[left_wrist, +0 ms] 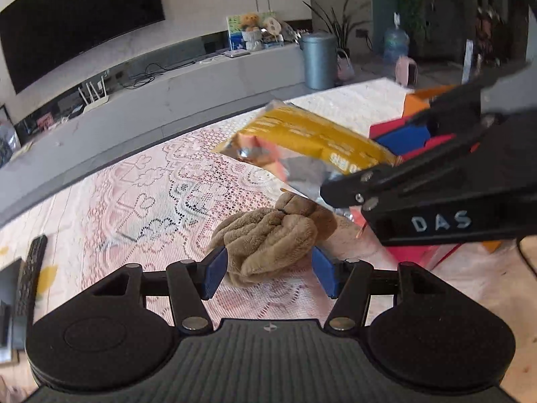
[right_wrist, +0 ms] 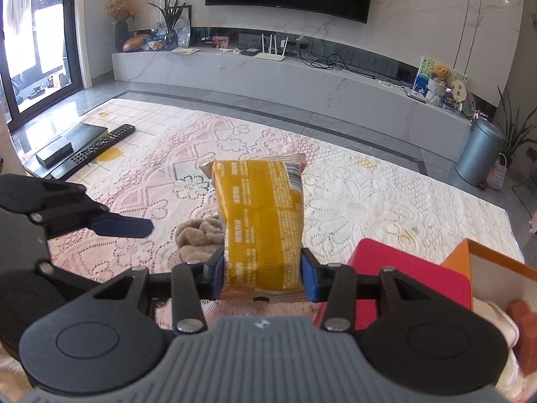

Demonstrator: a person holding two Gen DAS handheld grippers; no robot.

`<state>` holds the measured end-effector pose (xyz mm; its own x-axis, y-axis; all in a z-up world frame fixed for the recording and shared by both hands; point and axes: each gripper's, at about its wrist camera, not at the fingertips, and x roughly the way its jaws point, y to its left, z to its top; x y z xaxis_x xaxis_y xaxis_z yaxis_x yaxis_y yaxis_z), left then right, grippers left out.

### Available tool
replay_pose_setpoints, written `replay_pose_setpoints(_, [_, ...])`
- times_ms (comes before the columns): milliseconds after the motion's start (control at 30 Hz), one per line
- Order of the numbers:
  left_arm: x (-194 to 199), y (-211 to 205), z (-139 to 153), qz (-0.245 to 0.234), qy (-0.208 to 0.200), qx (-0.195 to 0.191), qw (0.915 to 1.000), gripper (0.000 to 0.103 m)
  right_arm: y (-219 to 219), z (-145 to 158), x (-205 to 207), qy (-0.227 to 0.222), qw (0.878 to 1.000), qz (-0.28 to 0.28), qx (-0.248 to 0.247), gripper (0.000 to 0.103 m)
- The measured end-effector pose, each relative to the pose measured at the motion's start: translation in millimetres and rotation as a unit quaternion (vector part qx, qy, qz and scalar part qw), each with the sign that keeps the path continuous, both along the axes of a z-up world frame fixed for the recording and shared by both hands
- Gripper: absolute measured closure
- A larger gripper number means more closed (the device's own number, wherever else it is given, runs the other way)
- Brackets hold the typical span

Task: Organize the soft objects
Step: 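Grasp the yellow snack packet with the right gripper while the left gripper grasps the brown plush, then carry the yellow packet and brown plush over the orange shoebox with both grippers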

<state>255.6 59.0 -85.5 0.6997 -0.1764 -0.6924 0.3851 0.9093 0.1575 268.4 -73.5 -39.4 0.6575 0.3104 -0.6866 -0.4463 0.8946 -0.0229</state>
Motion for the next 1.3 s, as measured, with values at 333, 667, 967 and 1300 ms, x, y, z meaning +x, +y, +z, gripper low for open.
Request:
replay_pose_setpoints(333, [29.1,-16.3,-37.3,-0.025,0.017,0.072,0.997,0.035,1.9,-16.1,16.4,0.022,1.0,-0.007,-0.006,0.058])
replay_pose_setpoints(667, [17.6,-17.4,-34.4,0.0,-0.01,0.065,0.9978,0.069,-1.1,-22.2,18.3,0.027,1.0,-0.013,-0.003,0.058])
replay_pose_setpoints(967, [-21.0,6.0,12.3,0.081,-0.013,-0.039,0.9959,0.072,-13.6,5.6,-7.9,-0.015,1.0,-0.016,0.018,0.058])
replay_pose_setpoints(1300, [-57.3,9.9,61.5,0.104,-0.005,-0.153,0.9826,0.072,-61.2,40.4,-57.3,-0.047,0.996,-0.053,0.053,0.058])
